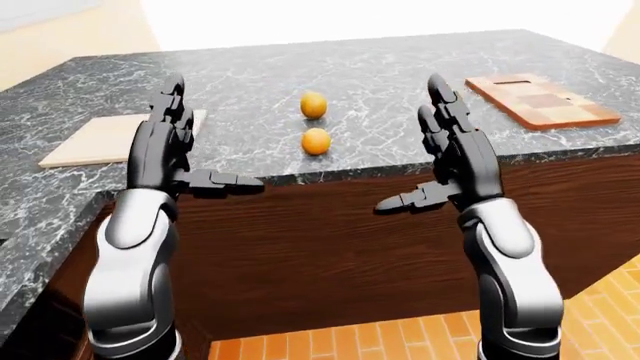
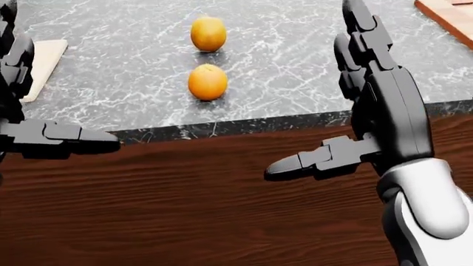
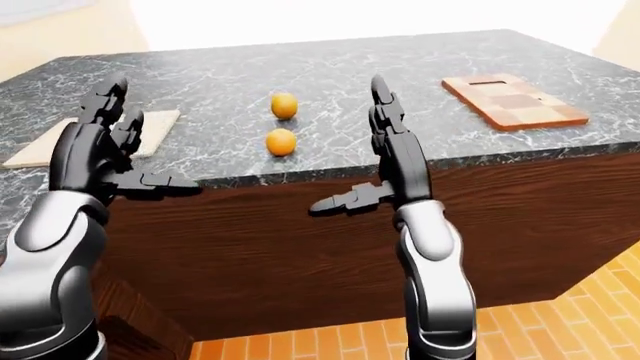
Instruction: Place the tangerine and the orange on separate cutting boards.
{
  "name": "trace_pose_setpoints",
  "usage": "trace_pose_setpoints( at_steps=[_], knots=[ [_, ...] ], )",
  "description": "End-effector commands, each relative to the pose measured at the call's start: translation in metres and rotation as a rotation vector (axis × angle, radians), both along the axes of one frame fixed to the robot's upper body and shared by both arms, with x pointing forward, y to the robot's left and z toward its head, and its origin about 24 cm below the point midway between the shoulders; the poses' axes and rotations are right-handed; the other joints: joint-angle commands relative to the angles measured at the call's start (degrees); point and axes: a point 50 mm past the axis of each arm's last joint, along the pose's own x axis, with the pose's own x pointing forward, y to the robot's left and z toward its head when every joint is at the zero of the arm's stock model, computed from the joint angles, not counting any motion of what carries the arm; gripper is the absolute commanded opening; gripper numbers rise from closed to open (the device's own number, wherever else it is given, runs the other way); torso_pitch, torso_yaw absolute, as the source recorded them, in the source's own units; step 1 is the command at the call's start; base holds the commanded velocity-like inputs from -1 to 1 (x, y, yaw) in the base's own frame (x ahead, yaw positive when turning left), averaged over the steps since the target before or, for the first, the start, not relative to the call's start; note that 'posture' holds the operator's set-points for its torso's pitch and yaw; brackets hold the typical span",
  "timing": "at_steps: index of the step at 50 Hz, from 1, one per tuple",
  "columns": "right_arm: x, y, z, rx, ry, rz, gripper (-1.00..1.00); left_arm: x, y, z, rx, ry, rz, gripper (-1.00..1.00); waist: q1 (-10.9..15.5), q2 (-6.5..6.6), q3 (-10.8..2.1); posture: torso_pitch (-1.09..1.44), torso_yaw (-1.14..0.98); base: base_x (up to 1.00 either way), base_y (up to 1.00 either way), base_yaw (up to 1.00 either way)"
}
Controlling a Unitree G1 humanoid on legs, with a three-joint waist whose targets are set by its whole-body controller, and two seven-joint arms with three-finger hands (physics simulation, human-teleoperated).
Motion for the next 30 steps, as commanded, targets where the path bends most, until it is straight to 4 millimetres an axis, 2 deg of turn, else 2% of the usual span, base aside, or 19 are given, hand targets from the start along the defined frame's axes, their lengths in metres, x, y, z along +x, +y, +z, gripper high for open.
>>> trace_pose_setpoints(
  at_steps=[1, 7, 9, 10, 11, 12, 13, 15, 16, 18, 21, 23, 24, 25, 26, 27, 29, 30],
  knots=[
    [-0.0057, -0.0047, 0.0186, -0.004, -0.105, -0.025, 1.00, -0.0042, -0.0050, 0.0186, 0.019, -0.096, -0.022, 1.00, -0.3, -0.06, -1.32, 0.00, 0.00, 0.34, 0.05, 0.00],
    [-0.0072, -0.0054, 0.0192, 0.001, -0.109, -0.024, 1.00, -0.0061, -0.0038, 0.0195, 0.020, -0.100, -0.018, 1.00, 0.6, -3.48, -1.02, 0.00, 0.00, 0.35, 0.02, 0.00],
    [-0.0069, -0.0053, 0.0189, -0.001, -0.110, -0.026, 1.00, -0.0064, -0.0035, 0.0200, 0.020, -0.102, -0.016, 1.00, 0.9, -5.51, -1.36, 0.00, 0.00, 0.35, 0.00, 0.00],
    [-0.0070, -0.0050, 0.0187, -0.001, -0.110, -0.025, 1.00, -0.0065, -0.0036, 0.0200, 0.020, -0.102, -0.016, 1.00, 0.9, -7.21, -1.94, 0.00, 0.00, 0.37, 0.00, 0.00],
    [-0.0066, -0.0048, 0.0179, -0.003, -0.109, -0.025, 1.00, -0.0065, -0.0037, 0.0195, 0.020, -0.101, -0.016, 1.00, 1.0, -7.44, -2.40, 0.00, 0.00, 0.35, 0.00, 0.00],
    [-0.0065, -0.0046, 0.0176, -0.002, -0.109, -0.024, 1.00, -0.0064, -0.0037, 0.0192, 0.020, -0.101, -0.016, 1.00, 0.1, -6.55, -1.40, 0.00, 0.00, 0.35, 0.00, 0.00],
    [-0.0064, -0.0044, 0.0171, -0.005, -0.107, -0.024, 1.00, -0.0064, -0.0036, 0.0189, 0.020, -0.101, -0.015, 1.00, 0.4, -7.33, -0.79, 0.00, 0.00, 0.34, 0.00, 0.00],
    [-0.0057, -0.0047, 0.0163, -0.007, -0.106, -0.028, 1.00, -0.0067, -0.0034, 0.0183, 0.019, -0.100, -0.014, 1.00, -0.4, -6.62, -1.16, 0.00, 0.00, 0.34, 0.00, 0.00],
    [-0.0061, -0.0042, 0.0163, -0.006, -0.106, -0.026, 1.00, -0.0069, -0.0033, 0.0184, 0.020, -0.100, -0.013, 1.00, -0.4, -6.21, -0.93, 0.00, 0.00, 0.21, 0.00, 0.00],
    [-0.0064, -0.0043, 0.0163, -0.009, -0.106, -0.027, 1.00, -0.0074, -0.0032, 0.0182, 0.020, -0.100, -0.012, 1.00, -0.5, -5.25, -1.59, 0.00, 0.00, 0.14, 0.00, 0.00],
    [-0.0067, -0.0044, 0.0161, -0.017, -0.107, -0.032, 1.00, -0.0086, -0.0020, 0.0175, 0.019, -0.099, -0.007, 1.00, -1.2, -3.81, -1.17, 0.00, 0.00, 0.04, 0.01, 0.00],
    [-0.0068, -0.0043, 0.0160, -0.016, -0.109, -0.032, 1.00, -0.0087, -0.0013, 0.0169, 0.017, -0.098, -0.004, 1.00, -1.1, -0.99, -2.13, 0.00, 0.00, 0.00, 0.05, 0.00],
    [-0.0066, -0.0044, 0.0159, -0.017, -0.112, -0.034, 1.00, -0.0084, -0.0012, 0.0163, 0.017, -0.097, -0.003, 1.00, -1.5, -2.96, -1.96, 0.00, 0.00, 0.00, 0.05, 0.00],
    [-0.0067, -0.0042, 0.0156, -0.014, -0.114, -0.033, 1.00, -0.0081, -0.0015, 0.0160, 0.017, -0.097, -0.004, 1.00, -1.0, -2.29, -2.88, 0.00, 0.00, 0.00, 0.05, 0.00],
    [-0.0068, -0.0040, 0.0154, -0.012, -0.113, -0.032, 1.00, -0.0079, -0.0021, 0.0160, 0.018, -0.096, -0.006, 1.00, -0.7, -2.20, -1.79, 0.00, 0.00, 0.00, 0.04, 0.00],
    [-0.0069, -0.0043, 0.0174, -0.013, -0.117, -0.034, 1.00, -0.0079, -0.0022, 0.0164, 0.018, -0.096, -0.006, 1.00, -0.5, -2.00, -1.51, 0.00, 0.00, 0.00, 0.05, 0.00],
    [-0.0069, -0.0046, 0.0177, -0.017, -0.119, -0.035, 1.00, -0.0078, -0.0019, 0.0166, 0.018, -0.096, -0.004, 1.00, -0.2, -3.00, -1.62, 0.00, 0.00, 0.00, 0.04, 0.00],
    [-0.0069, -0.0046, 0.0177, -0.018, -0.118, -0.036, 1.00, -0.0078, -0.0020, 0.0169, 0.019, -0.096, -0.004, 1.00, -0.1, -4.00, -1.40, 0.00, 0.00, 0.00, 0.04, 0.00]
  ],
)
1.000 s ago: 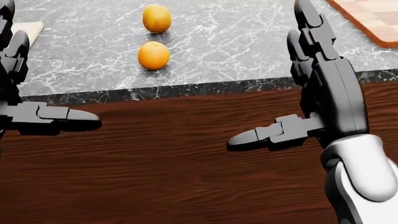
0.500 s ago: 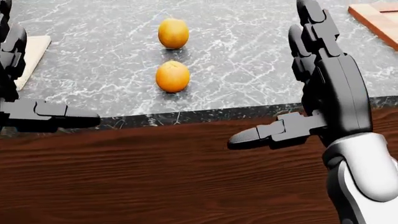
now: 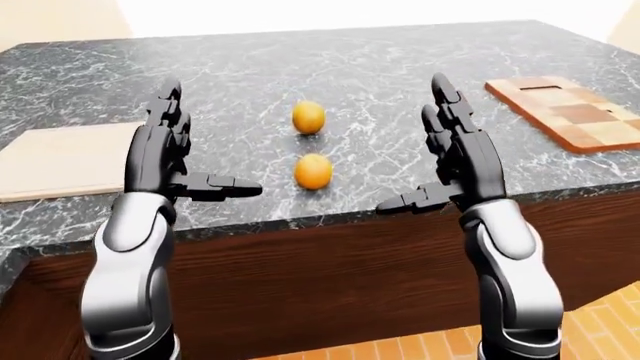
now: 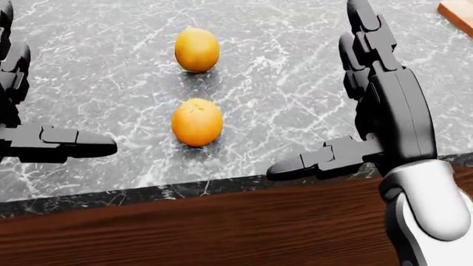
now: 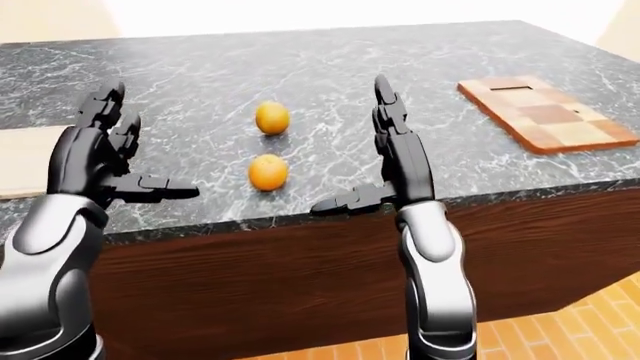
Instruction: Place the tangerine and the orange on separate cutting boards.
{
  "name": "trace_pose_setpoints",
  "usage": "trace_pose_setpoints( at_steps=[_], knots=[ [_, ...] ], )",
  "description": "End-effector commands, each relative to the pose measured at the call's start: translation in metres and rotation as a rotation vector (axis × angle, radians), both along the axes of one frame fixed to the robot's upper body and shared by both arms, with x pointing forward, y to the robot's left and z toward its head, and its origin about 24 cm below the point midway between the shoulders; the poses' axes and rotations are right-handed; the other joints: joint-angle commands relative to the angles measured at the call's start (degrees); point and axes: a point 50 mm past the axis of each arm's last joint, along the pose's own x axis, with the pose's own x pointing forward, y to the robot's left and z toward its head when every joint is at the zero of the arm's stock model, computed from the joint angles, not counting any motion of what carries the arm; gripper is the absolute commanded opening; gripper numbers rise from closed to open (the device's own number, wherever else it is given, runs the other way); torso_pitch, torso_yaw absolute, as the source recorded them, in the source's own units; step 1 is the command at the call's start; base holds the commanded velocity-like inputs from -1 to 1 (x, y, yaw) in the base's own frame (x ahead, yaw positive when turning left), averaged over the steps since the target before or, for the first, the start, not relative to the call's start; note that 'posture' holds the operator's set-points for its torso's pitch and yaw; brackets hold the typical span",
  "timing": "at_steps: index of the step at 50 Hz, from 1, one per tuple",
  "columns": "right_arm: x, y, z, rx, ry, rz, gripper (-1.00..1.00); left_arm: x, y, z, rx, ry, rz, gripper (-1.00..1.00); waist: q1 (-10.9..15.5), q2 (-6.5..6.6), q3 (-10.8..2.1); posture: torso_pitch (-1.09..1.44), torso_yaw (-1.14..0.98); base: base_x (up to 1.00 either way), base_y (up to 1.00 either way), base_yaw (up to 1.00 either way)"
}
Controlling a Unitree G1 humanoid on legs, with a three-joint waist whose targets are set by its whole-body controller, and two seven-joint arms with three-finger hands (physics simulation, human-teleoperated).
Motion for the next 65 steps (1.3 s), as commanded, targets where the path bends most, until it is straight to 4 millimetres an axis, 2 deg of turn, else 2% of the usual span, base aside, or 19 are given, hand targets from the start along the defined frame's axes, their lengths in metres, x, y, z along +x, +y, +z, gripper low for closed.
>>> trace_pose_setpoints(
  at_steps=[1, 2, 3, 10, 13, 16, 21, 23, 24, 34, 37, 38, 41, 45, 47, 49, 59, 61, 65],
  knots=[
    [-0.0066, -0.0015, 0.0206, -0.008, -0.120, -0.011, 1.00, -0.0058, -0.0049, 0.0219, 0.022, -0.117, -0.023, 1.00, -0.2, -0.71, -1.46, 0.00, 0.00, 0.00, 0.00, 0.00],
    [-0.0065, -0.0016, 0.0220, -0.001, -0.125, -0.012, 1.00, -0.0057, -0.0047, 0.0223, 0.023, -0.118, -0.022, 1.00, -0.6, -1.12, -0.89, 0.00, 0.00, 0.00, 0.00, 0.00],
    [-0.0063, -0.0014, 0.0227, 0.005, -0.126, -0.007, 1.00, -0.0056, -0.0047, 0.0225, 0.024, -0.118, -0.022, 1.00, -0.1, 0.11, -1.57, 0.00, 0.00, 0.00, 0.00, 0.00],
    [-0.0051, -0.0001, 0.0245, -0.019, -0.133, -0.013, 1.00, -0.0050, -0.0050, 0.0238, 0.024, -0.120, -0.022, 1.00, -0.6, 0.80, -4.17, 0.00, 0.00, 0.00, 0.01, 0.00],
    [-0.0056, -0.0007, 0.0233, -0.022, -0.131, -0.012, 1.00, -0.0047, -0.0053, 0.0230, 0.023, -0.119, -0.022, 1.00, -0.7, -0.84, -2.95, 0.00, 0.00, 0.00, 0.26, 0.00],
    [-0.0062, -0.0007, 0.0227, -0.024, -0.131, -0.013, 1.00, -0.0044, -0.0058, 0.0223, 0.024, -0.118, -0.024, 1.00, -0.5, -1.48, -3.61, 0.00, 0.00, 0.00, 0.33, 0.00],
    [-0.0079, -0.0013, 0.0221, -0.022, -0.131, -0.014, 1.00, -0.0061, -0.0047, 0.0229, 0.024, -0.120, -0.021, 1.00, -0.8, 1.87, -2.25, 0.00, 0.00, 0.00, 0.33, 0.00],
    [-0.0080, -0.0013, 0.0213, -0.023, -0.130, -0.014, 1.00, -0.0068, -0.0044, 0.0225, 0.023, -0.119, -0.020, 1.00, -1.1, 5.84, -3.43, 0.00, 0.00, 0.00, 0.33, 0.00],
    [-0.0079, -0.0014, 0.0211, -0.024, -0.130, -0.015, 1.00, -0.0067, -0.0043, 0.0225, 0.023, -0.120, -0.020, 1.00, -1.0, 4.51, -3.54, 0.00, 0.00, 0.00, 0.34, 0.00],
    [-0.0084, -0.0014, 0.0198, -0.018, -0.130, -0.013, 1.00, -0.0067, -0.0037, 0.0208, 0.025, -0.117, -0.016, 1.00, -1.3, -0.11, -1.93, 0.00, 0.00, 0.00, 0.33, 0.00],
    [-0.0081, -0.0014, 0.0202, -0.019, -0.131, -0.016, 1.00, -0.0073, -0.0038, 0.0210, 0.025, -0.118, -0.016, 1.00, -1.4, -3.89, -2.95, 0.00, 0.00, 0.00, 0.34, 0.00],
    [-0.0081, -0.0014, 0.0200, -0.020, -0.132, -0.017, 1.00, -0.0074, -0.0037, 0.0210, 0.025, -0.118, -0.016, 1.00, -1.9, -1.59, -2.42, 0.00, 0.00, 0.00, 0.34, 0.00],
    [-0.0080, -0.0013, 0.0194, -0.022, -0.131, -0.018, 1.00, -0.0072, -0.0038, 0.0206, 0.025, -0.117, -0.017, 1.00, -1.4, -2.58, -3.41, 0.00, 0.00, 0.00, 0.34, 0.00],
    [-0.0086, -0.0022, 0.0193, -0.020, -0.131, -0.021, 1.00, -0.0072, -0.0040, 0.0203, 0.025, -0.116, -0.016, 1.00, -1.2, -0.32, -2.41, 0.00, 0.00, 0.00, 0.32, 0.00],
    [-0.0089, -0.0020, 0.0193, -0.021, -0.132, -0.021, 1.00, -0.0072, -0.0041, 0.0205, 0.026, -0.116, -0.017, 1.00, -1.4, 1.80, -2.20, 0.00, 0.00, 0.00, 0.33, 0.00],
    [-0.0093, -0.0023, 0.0193, -0.022, -0.133, -0.022, 1.00, -0.0073, -0.0042, 0.0206, 0.026, -0.116, -0.018, 1.00, -1.5, 6.30, -3.31, 0.00, 0.00, 0.00, 0.33, 0.00],
    [-0.0097, -0.0029, 0.0189, -0.018, -0.134, -0.022, 1.00, -0.0077, -0.0040, 0.0207, 0.028, -0.115, -0.016, 1.00, -1.1, -0.17, -1.95, 0.00, 0.00, 0.00, 0.31, 0.00],
    [-0.0093, -0.0031, 0.0188, -0.017, -0.136, -0.023, 1.00, -0.0073, -0.0039, 0.0198, 0.028, -0.114, -0.016, 1.00, -1.0, -0.25, -1.55, 0.00, 0.00, 0.00, 0.03, 0.00],
    [-0.0094, -0.0039, 0.0199, 0.001, -0.137, -0.024, 1.00, -0.0073, -0.0039, 0.0204, 0.029, -0.115, -0.014, 1.00, 0.1, -2.57, -2.50, 0.00, 0.00, 0.00, 0.00, 0.00]
  ],
)
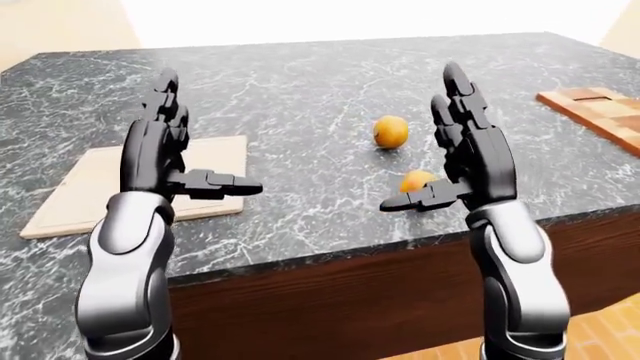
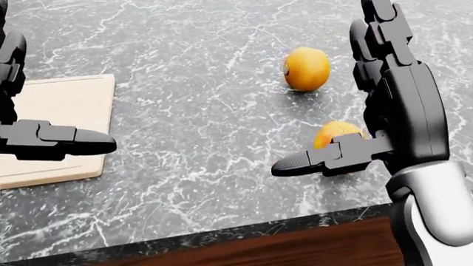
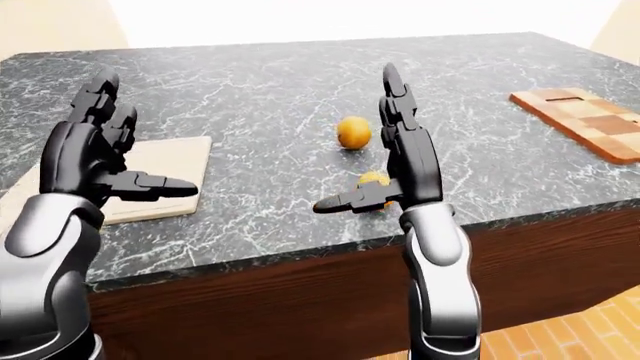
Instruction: Place the tangerine and the orange on separate cutting boards.
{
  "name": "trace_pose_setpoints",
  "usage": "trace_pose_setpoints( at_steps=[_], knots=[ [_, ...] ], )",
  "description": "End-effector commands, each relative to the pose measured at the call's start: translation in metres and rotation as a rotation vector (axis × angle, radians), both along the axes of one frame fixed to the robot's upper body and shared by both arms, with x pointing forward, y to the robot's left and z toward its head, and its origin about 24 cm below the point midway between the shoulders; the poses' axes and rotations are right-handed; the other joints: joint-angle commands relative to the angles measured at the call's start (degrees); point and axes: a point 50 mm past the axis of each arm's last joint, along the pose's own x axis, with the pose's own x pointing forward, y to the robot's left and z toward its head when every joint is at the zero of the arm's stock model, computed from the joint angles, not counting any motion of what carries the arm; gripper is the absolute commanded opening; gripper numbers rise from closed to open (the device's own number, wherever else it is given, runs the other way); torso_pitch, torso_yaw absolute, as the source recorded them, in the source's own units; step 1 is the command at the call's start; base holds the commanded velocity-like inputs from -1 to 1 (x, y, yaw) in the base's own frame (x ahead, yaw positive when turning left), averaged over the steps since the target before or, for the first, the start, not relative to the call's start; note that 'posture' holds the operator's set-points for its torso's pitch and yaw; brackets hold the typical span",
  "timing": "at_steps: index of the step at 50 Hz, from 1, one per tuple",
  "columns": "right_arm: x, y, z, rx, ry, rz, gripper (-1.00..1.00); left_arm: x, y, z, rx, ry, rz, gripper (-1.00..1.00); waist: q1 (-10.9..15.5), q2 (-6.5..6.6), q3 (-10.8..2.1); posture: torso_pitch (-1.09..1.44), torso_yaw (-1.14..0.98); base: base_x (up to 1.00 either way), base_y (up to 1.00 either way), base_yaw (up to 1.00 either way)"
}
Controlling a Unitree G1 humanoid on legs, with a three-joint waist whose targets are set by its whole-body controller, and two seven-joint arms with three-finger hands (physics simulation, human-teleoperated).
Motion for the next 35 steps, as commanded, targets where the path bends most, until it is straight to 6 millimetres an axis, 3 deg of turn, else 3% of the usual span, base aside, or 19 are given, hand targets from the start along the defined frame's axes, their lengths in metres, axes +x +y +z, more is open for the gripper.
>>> trace_pose_setpoints(
  at_steps=[1, 9, 10, 11, 12, 14, 16, 21, 22, 24, 26, 31, 35],
  knots=[
    [-0.0043, -0.0010, 0.0114, 0.000, -0.065, -0.006, 1.00, -0.0035, -0.0016, 0.0128, 0.016, -0.066, -0.005, 1.00, -0.1, 1.12, -0.73, 0.00, 0.00, 0.00, 0.00, 0.00],
    [-0.0048, -0.0009, 0.0134, -0.008, -0.072, -0.007, 1.00, -0.0031, -0.0010, 0.0127, 0.019, -0.064, -0.002, 1.00, -0.5, 2.35, -1.56, 0.00, 0.00, 0.00, 0.00, 0.00],
    [-0.0049, -0.0003, 0.0138, -0.013, -0.074, -0.007, 1.00, -0.0029, -0.0011, 0.0126, 0.019, -0.064, -0.003, 1.00, -0.8, 2.73, -2.60, 0.00, 0.00, 0.00, 0.10, 0.00],
    [-0.0050, -0.0003, 0.0132, -0.011, -0.072, -0.005, 1.00, -0.0029, -0.0013, 0.0124, 0.019, -0.063, -0.003, 1.00, -0.8, 2.74, -2.05, 0.00, 0.00, 0.04, 0.23, 0.00],
    [-0.0049, -0.0007, 0.0130, -0.012, -0.072, -0.007, 1.00, -0.0030, -0.0013, 0.0125, 0.019, -0.063, -0.003, 1.00, -1.0, 2.41, -1.63, 0.00, 0.00, 0.05, 0.24, 0.00],
    [-0.0054, -0.0011, 0.0133, -0.009, -0.073, -0.007, 1.00, -0.0032, -0.0011, 0.0124, 0.019, -0.063, -0.002, 1.00, -0.8, 1.00, -2.31, 0.00, 0.00, 0.04, 0.24, 0.00],
    [-0.0055, -0.0009, 0.0129, -0.011, -0.073, -0.006, 1.00, -0.0032, -0.0018, 0.0126, 0.020, -0.063, -0.003, 1.00, -0.8, 0.72, -2.57, 0.00, 0.00, 0.04, 0.24, 0.00],
    [-0.0059, -0.0016, 0.0123, -0.008, -0.074, -0.006, 1.00, -0.0031, -0.0020, 0.0126, 0.021, -0.062, -0.003, 1.00, -1.2, 3.10, -1.15, 0.00, 0.00, 0.04, 0.24, 0.00],
    [-0.0058, -0.0016, 0.0120, -0.007, -0.072, -0.005, 1.00, -0.0029, -0.0020, 0.0124, 0.022, -0.061, -0.003, 1.00, -1.3, 3.92, -1.19, 0.00, 0.00, 0.04, 0.09, 0.00],
    [-0.0051, -0.0032, 0.0121, 0.006, -0.070, -0.012, 1.00, -0.0029, -0.0020, 0.0124, 0.022, -0.061, -0.004, 1.00, -1.9, 6.84, -1.58, 0.00, 0.00, 0.00, 0.00, 0.00],
    [-0.0048, -0.0039, 0.0116, -0.001, -0.068, -0.020, 1.00, -0.0031, -0.0020, 0.0127, 0.022, -0.062, -0.004, 1.00, -1.7, 5.86, -0.83, 0.00, 0.00, 0.00, 0.00, 0.00],
    [-0.0046, -0.0039, 0.0122, 0.001, -0.070, -0.024, 1.00, -0.0029, -0.0015, 0.0124, 0.023, -0.061, -0.003, 1.00, -1.7, 4.33, -1.24, 0.00, 0.00, 0.00, 0.00, 0.00],
    [-0.0053, -0.0066, 0.0155, -0.005, -0.077, -0.040, 1.00, -0.0029, -0.0017, 0.0118, 0.021, -0.060, -0.004, 1.00, -1.4, 4.05, -1.45, 0.00, 0.00, 0.00, 0.00, 0.00]
  ],
)
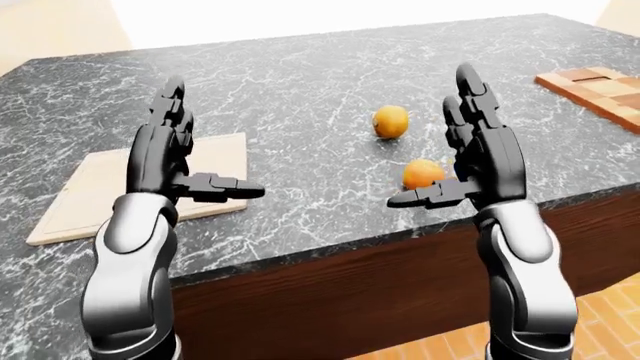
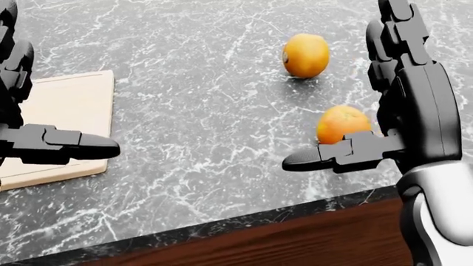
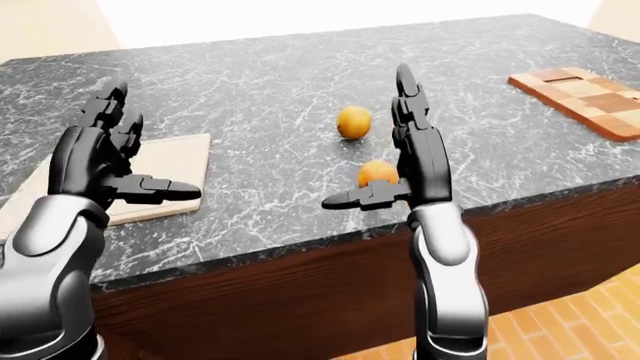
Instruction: Place the tangerine and the orange on separate cutting boards.
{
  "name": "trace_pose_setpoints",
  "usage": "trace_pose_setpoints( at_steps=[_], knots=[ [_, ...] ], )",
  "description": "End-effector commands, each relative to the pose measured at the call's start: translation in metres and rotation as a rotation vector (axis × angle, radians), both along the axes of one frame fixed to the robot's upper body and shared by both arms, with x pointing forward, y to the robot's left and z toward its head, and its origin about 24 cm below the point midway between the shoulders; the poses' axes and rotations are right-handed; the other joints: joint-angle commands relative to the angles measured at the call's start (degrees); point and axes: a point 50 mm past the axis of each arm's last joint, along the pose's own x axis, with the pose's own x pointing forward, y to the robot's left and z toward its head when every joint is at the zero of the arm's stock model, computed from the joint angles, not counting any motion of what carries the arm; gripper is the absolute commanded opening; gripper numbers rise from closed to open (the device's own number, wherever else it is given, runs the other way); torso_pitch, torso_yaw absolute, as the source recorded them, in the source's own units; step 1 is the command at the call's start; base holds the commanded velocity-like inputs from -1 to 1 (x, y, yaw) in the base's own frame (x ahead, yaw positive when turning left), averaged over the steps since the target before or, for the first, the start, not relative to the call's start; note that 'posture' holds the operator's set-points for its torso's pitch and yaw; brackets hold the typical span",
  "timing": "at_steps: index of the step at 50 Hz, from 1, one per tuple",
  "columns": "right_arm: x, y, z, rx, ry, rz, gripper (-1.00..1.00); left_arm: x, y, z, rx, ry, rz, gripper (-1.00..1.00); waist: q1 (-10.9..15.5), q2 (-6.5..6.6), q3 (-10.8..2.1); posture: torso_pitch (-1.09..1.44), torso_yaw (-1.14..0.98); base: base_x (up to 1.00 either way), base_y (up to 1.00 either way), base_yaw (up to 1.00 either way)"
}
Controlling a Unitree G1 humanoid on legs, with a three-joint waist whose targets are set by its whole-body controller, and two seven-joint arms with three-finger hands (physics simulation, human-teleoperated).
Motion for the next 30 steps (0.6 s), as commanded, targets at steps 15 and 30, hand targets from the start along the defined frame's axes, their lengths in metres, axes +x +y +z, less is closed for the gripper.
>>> trace_pose_setpoints(
  at_steps=[15, 30],
  knots=[
    [0.003, -0.013, 0.007, -0.077, -0.005, -0.120, 1.00, -0.006, 0.001, 0.019, 0.022, -0.103, 0.009, 1.00, 0.9, -1.28, -1.50, 0.00, 0.00, 0.00, 0.00, 0.00],
    [0.005, -0.025, -0.006, -0.118, 0.054, -0.196, 1.00, -0.007, 0.003, 0.020, 0.022, -0.103, 0.014, 1.00, 1.0, -1.38, -1.46, 0.00, 0.00, 0.00, 0.00, 0.00]
  ],
)
